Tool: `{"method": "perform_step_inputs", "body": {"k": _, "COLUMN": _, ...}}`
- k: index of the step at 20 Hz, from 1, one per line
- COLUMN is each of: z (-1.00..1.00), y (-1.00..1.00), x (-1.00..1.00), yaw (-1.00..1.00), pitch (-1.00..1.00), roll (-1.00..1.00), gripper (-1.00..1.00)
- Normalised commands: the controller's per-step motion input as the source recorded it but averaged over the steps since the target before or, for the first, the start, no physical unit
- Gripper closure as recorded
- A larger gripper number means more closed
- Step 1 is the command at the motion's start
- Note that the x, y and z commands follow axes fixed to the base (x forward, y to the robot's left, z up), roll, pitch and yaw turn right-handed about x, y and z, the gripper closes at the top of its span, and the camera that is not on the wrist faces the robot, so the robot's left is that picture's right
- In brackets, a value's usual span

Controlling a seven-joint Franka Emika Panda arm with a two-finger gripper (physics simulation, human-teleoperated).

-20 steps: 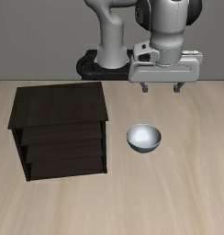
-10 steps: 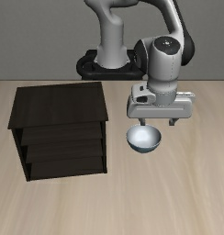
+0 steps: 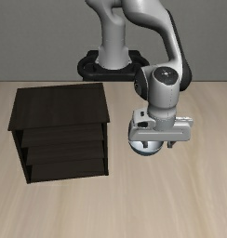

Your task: Pick up the porcelain bowl on the table and place it on the wooden shelf

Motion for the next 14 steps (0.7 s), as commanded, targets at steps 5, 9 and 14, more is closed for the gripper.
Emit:
{"method": "perform_step_inputs", "body": {"k": 5, "z": 0.0, "y": 0.0, "x": 0.0, "yaw": 0.0, "pitch": 0.0, "roll": 0.0, "gripper": 1.0}}
{"method": "perform_step_inputs", "body": {"k": 9, "z": 0.0, "y": 0.0, "x": 0.0, "yaw": 0.0, "pitch": 0.0, "roll": 0.0, "gripper": 1.0}}
{"method": "perform_step_inputs", "body": {"k": 14, "z": 0.8, "y": 0.0, "x": 0.0, "yaw": 0.0, "pitch": 0.0, "roll": 0.0, "gripper": 1.0}}
